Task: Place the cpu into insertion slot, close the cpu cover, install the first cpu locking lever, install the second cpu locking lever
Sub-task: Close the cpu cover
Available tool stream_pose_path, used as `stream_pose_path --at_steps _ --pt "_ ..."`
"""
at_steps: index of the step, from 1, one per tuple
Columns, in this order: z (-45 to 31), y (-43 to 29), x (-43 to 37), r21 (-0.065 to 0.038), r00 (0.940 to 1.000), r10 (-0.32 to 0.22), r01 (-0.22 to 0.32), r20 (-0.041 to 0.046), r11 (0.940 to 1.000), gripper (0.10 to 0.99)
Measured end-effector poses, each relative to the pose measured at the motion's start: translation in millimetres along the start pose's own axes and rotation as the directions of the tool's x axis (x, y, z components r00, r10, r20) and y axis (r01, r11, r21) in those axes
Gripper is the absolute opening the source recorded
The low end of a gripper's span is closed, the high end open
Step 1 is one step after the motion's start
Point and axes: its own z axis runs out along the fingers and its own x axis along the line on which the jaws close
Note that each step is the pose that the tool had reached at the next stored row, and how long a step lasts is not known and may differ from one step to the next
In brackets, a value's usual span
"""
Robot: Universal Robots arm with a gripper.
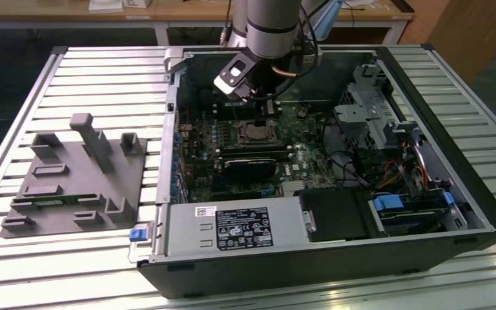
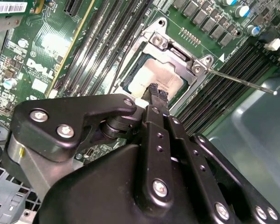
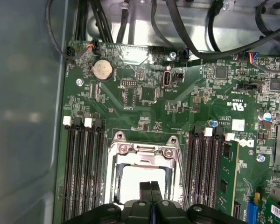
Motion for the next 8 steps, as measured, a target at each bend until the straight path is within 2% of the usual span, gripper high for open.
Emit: stream_pose_path --at_steps 5,8 --pt "0.1 0.0 0.0 0.000 1.0000 -0.003 0.003 -0.0003 1.0000 0.106" --pt "0.1 0.0 0.0 0.000 0.9995 -0.032 0.032 -0.0004 0.9995 0.106"
